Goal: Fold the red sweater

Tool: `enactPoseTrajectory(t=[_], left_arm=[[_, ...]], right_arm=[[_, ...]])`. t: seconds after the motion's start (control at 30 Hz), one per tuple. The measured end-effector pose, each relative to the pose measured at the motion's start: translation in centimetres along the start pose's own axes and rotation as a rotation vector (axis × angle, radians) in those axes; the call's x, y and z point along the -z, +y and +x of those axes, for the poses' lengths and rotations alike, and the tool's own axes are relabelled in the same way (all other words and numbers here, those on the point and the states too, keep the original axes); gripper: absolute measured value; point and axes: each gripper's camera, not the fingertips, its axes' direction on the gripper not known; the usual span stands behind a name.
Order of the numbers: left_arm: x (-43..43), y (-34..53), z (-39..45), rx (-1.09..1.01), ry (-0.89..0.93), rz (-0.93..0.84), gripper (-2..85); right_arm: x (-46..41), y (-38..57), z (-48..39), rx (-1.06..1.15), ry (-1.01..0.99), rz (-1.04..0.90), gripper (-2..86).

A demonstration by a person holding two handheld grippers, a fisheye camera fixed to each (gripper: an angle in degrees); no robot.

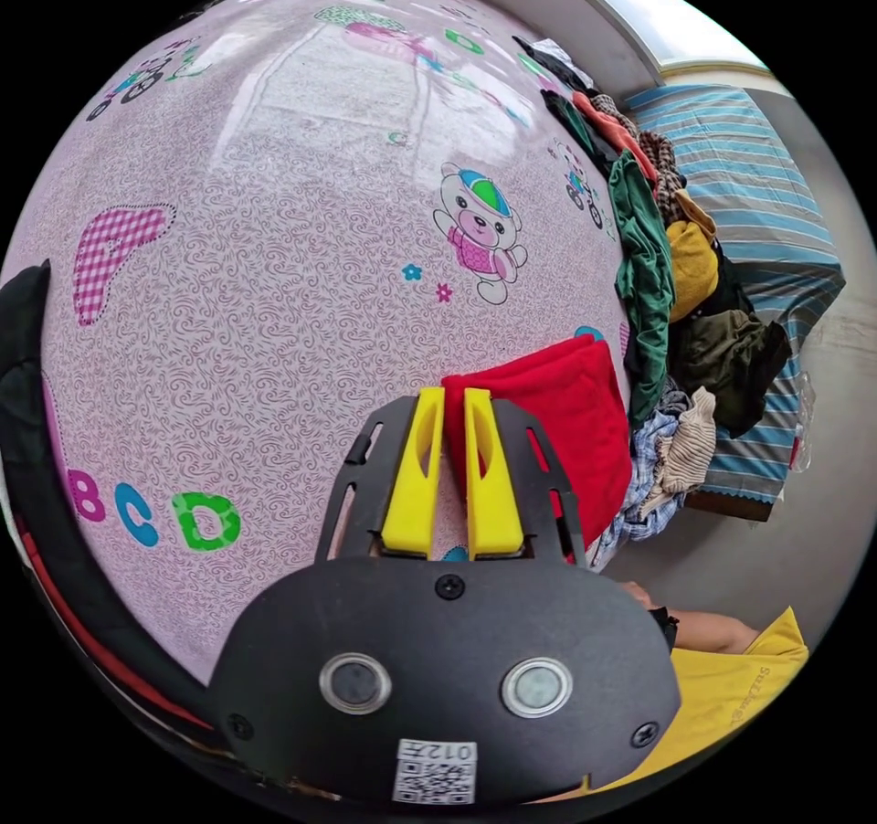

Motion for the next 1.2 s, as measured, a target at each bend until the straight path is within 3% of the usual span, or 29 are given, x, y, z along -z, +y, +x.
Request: enactPoseTrajectory(t=[0.17, 0.23, 0.37, 0.5, 0.73, 0.93, 1.1, 1.2], left_arm=[[-0.6, 2.2, -1.3, 0.058, 0.125, -0.025, 3.3], [2.1, 4.5, -2.6, 0.095, 0.211, 0.079, 3.0], [6.9, 7.5, -1.8, 0.088, 0.206, 0.205, 2.6], [7.1, 8.5, 8.4, -0.141, 0.151, 0.123, 2.0], [-0.2, 17.5, 31.2, -0.562, -0.015, -0.047, 0.8], [-3.5, 21.5, 39.3, -0.626, -0.065, -0.081, 0.4], [-5.1, 21.0, 40.3, -0.562, -0.031, -0.117, 0.3], [-5.4, 21.5, 42.3, -0.628, -0.068, -0.123, 0.2]], right_arm=[[0.8, -1.6, 2.3, -0.089, -0.042, -0.021, 7.4], [1.9, -1.6, 2.7, -0.110, -0.026, -0.003, 7.6], [6.2, 0.3, 4.0, -0.180, 0.046, 0.187, 5.1], [8.2, 1.9, 7.7, -0.324, 0.081, 0.272, 3.1], [8.5, 2.4, 24.0, -0.730, -0.175, 0.370, 1.4], [5.6, -4.2, 31.8, -0.668, -0.426, 0.258, 1.0], [2.5, -8.2, 33.9, -0.605, -0.356, 0.073, 0.8], [1.3, -8.4, 36.0, -0.660, -0.360, 0.040, 0.7]])
